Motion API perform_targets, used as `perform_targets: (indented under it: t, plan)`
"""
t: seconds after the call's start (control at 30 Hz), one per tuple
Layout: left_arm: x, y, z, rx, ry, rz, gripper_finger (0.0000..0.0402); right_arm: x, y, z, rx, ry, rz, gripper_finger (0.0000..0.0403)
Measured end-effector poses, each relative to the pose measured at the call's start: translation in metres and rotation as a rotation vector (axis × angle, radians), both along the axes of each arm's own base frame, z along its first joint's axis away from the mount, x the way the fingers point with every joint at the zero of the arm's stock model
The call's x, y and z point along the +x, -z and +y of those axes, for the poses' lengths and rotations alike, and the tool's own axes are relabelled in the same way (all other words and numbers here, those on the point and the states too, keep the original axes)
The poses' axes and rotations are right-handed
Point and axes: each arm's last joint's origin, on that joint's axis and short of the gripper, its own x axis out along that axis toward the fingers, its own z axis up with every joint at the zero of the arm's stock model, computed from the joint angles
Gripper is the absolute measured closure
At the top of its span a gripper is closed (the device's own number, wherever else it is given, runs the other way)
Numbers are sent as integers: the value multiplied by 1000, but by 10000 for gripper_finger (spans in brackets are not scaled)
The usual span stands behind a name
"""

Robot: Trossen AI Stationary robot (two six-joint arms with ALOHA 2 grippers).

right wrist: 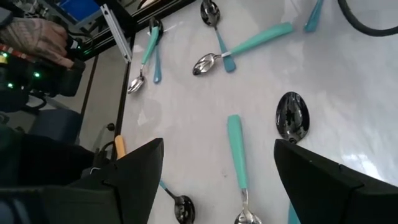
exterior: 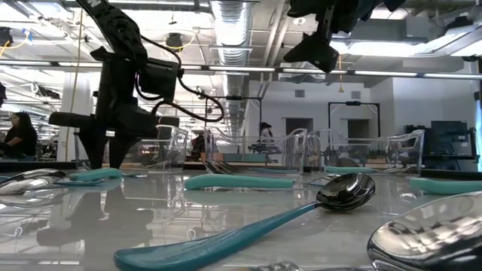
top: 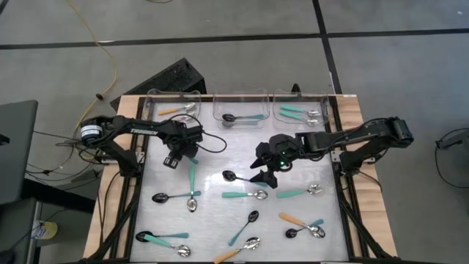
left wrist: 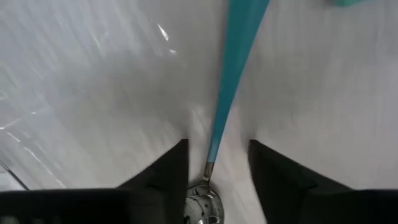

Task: Sort silverware by color (type)
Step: Put the blue spoon into the middle transparent bin

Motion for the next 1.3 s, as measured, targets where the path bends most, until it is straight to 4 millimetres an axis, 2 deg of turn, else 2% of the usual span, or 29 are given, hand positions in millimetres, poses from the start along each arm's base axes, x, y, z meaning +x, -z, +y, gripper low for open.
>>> perform_targets:
  t: [0.2,0.37,0.47,0.6,0.73,0.87,0.97,1.03,1.17,1.23,1.3]
  plan:
    - [2,0,1,13,26,-12,388,0,0,0,0,-1,3,76]
    - [0,-2,1,33,3,-23,398,0,0,0,19,13,10,76]
    - [-1,-11,2,81,-15,-45,399,0,0,0,21,14,10,76]
    - [0,-34,1,98,-67,-131,400,0,0,0,25,17,12,76]
    - [10,-70,-10,-18,-121,-322,401,-5,2,0,82,40,73,76]
    - [31,-110,-24,-51,-176,-545,401,-13,-1,7,107,28,114,76]
    - [53,-144,-30,50,-182,-736,401,-18,-7,12,110,9,100,76]
    - [70,-161,-27,136,-194,-834,401,-25,-10,14,106,2,105,76]
    - [108,-184,3,228,-208,-954,401,-36,-23,12,78,46,60,76]
    - [128,-185,25,264,-217,-953,401,-43,-30,10,57,81,41,76]
    - [148,-178,51,297,-229,-916,401,-50,-33,6,29,120,44,76]
